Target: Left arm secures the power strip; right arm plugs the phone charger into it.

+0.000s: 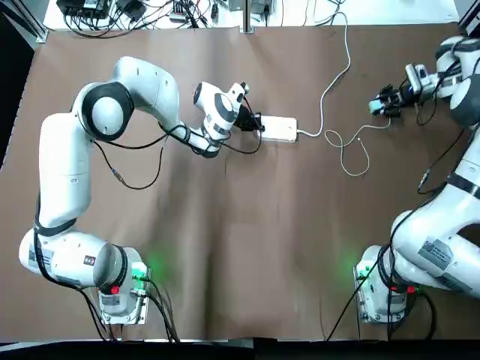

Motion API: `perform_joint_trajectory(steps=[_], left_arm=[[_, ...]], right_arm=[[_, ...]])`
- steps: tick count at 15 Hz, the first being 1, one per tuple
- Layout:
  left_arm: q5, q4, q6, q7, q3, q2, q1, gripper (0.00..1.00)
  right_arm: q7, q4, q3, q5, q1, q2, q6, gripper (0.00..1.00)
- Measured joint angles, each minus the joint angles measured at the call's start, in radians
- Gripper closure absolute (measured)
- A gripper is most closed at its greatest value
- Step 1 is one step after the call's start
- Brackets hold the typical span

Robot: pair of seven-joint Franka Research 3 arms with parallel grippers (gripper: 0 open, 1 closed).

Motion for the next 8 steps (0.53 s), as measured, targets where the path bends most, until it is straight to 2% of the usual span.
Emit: perform_joint_trajectory(steps=[1, 2, 8], left_arm=[[0.0, 0.0, 0.0, 0.0, 0.0, 0.0, 0.0, 0.99], [0.0, 0.0, 0.0, 0.0, 0.0, 0.0, 0.0, 0.99], [0.0, 0.001, 0.0, 0.0, 0.0, 0.0, 0.0, 0.99]], right_arm=[[0.049, 0.004, -0.001, -0.015, 0.001, -0.033, -0.001, 0.52], [0.169, 0.015, -0.002, -0.039, 0.002, -0.105, -0.005, 0.52], [0.638, 0.019, -0.002, -0.144, 0.039, -0.341, -0.029, 0.52]])
